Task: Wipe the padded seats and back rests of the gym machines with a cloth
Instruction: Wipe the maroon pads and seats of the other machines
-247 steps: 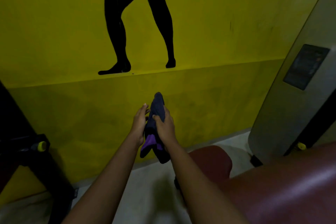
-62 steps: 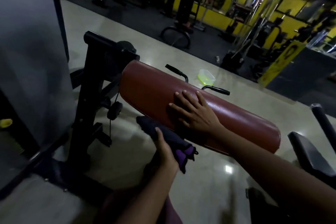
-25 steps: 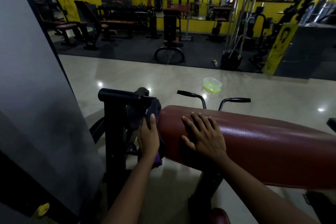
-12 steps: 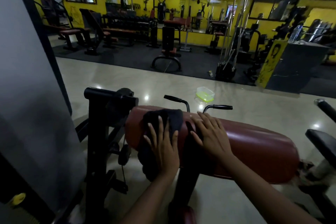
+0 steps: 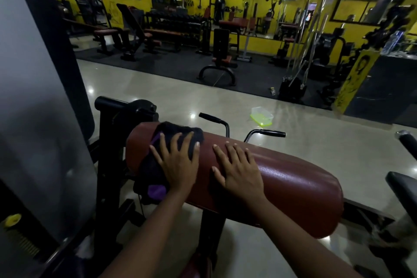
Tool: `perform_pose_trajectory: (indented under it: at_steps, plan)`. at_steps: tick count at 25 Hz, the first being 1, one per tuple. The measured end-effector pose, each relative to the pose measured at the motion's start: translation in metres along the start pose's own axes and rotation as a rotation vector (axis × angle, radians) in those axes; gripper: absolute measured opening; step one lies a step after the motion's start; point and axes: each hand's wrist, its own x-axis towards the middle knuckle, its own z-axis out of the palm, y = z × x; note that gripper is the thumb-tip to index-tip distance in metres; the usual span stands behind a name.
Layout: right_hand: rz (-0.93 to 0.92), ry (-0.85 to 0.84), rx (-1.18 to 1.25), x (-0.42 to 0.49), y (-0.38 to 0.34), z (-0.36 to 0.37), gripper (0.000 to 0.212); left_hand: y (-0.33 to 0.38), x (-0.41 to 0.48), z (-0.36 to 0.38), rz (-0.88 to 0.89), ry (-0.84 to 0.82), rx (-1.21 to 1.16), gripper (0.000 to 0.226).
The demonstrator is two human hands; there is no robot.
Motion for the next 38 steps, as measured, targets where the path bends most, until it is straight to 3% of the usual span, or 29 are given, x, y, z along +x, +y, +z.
perform_pose_trajectory:
  at_steps: [5, 10, 14, 17, 20, 23, 28, 33, 38]
  plan:
    - [-0.011, 0.030, -0.019, 0.000, -0.001, 0.005, 0.057, 0.003, -0.014, 0.004, 0.240, 0.014, -0.010, 0.043]
    - [-0.012, 0.065, -0.017, 0.000, -0.001, 0.005, 0.057, -0.039, 0.039, -0.005, 0.032, -0.066, 0.003, 0.054]
    - [0.006, -0.014, -0.017, -0.001, -0.002, 0.000, 0.056, -0.047, 0.055, -0.014, 0.024, -0.198, -0.039, 0.053]
    - [0.048, -0.128, 0.048, 0.003, -0.004, -0.015, 0.060, -0.050, 0.045, -0.029, 0.061, -0.261, -0.182, 0.042]
    - [0.042, -0.211, 0.263, 0.000, -0.017, -0.033, 0.071, -0.053, 0.017, -0.049, 0.095, -0.240, -0.456, 0.048]
    - [0.084, -0.191, 0.551, -0.020, -0.054, -0.052, 0.056, -0.042, -0.025, -0.075, -0.175, -0.247, -0.790, 0.036]
    - [0.174, -0.243, 1.057, -0.054, -0.090, -0.059, 0.049, -0.019, -0.082, -0.101, -0.798, -0.234, -1.065, 0.054]
    - [0.091, -0.428, 1.293, -0.079, -0.084, -0.041, 0.065, 0.020, -0.118, -0.107, -1.097, -0.235, -1.474, 0.038]
    - [-0.058, -0.500, 1.350, -0.118, -0.055, -0.011, 0.072, 0.041, -0.169, -0.106, -1.178, -0.122, -1.359, 0.040]
